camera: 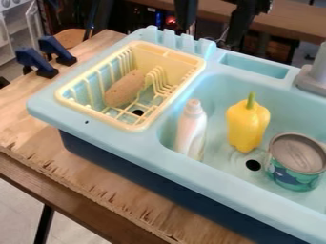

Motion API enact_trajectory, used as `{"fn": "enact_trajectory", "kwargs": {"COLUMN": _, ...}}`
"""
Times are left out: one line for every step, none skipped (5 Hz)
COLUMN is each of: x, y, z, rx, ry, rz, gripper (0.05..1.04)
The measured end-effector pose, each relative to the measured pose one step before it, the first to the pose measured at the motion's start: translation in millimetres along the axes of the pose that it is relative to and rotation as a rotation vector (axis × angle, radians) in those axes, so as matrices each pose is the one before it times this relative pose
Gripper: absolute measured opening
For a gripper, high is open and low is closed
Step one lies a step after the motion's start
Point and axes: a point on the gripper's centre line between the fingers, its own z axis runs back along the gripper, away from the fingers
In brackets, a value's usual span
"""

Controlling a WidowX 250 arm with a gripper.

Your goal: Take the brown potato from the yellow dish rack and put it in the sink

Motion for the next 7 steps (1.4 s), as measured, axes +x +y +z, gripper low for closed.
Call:
{"fn": "enact_trajectory", "kwargs": {"x": -1.88, "y": -1.02, "z": -9.65, "rx": 0.009, "ry": 0.0323, "rz": -0.0057, "gripper": 1.003}}
{"fn": "enact_trajectory", "kwargs": {"x": -1.05, "y": 12.59, "z": -5.52, "rx": 0.0137, "ry": 0.0365, "rz": -0.0053, "gripper": 1.003}}
{"fn": "enact_trajectory", "kwargs": {"x": -0.22, "y": 17.9, "z": -10.87, "rx": -0.0049, "ry": 0.0256, "rz": 0.0364, "gripper": 1.003}}
{"fn": "enact_trajectory", "kwargs": {"x": -3.01, "y": 26.3, "z": -4.98, "rx": 0.0018, "ry": 0.0341, "rz": -0.0425, "gripper": 1.003}}
{"fn": "enact_trajectory", "kwargs": {"x": -3.88, "y": 23.53, "z": -20.89, "rx": 0.018, "ry": 0.0263, "rz": -0.0498, "gripper": 1.003}}
{"fn": "enact_trajectory", "kwargs": {"x": 2.8, "y": 5.32, "z": -20.36, "rx": 0.0539, "ry": 0.0083, "rz": -0.0631, "gripper": 1.003}}
{"fn": "enact_trajectory", "kwargs": {"x": 1.97, "y": -3.66, "z": -10.01, "rx": 0.039, "ry": -0.0155, "rz": -0.0424, "gripper": 1.003}}
